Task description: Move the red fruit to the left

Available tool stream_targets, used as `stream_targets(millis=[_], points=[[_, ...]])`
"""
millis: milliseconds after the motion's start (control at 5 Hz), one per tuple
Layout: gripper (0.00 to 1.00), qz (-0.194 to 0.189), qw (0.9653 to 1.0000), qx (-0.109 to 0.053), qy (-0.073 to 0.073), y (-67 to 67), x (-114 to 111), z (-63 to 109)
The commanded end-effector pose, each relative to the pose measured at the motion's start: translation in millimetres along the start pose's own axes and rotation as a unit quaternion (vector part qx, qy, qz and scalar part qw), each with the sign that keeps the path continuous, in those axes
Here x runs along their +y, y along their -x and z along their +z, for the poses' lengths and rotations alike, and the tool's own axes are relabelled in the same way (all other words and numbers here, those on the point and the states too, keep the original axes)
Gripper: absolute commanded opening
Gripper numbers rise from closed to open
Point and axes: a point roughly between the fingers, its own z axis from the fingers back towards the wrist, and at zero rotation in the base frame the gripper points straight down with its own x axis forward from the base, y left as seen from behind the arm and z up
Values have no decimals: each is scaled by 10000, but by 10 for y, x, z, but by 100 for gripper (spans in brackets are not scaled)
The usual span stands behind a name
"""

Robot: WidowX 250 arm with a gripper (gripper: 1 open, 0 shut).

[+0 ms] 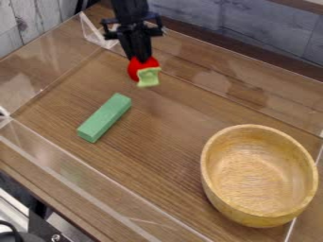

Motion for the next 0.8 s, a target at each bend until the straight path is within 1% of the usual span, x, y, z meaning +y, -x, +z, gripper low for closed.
stream_targets(millis=[0, 200, 600], points=[[0, 124, 9991, -406, -75, -63, -48, 145], [0, 319, 9984, -458, -45, -56, -82, 65], [0, 702, 9959, -570, 26, -25, -169, 116]])
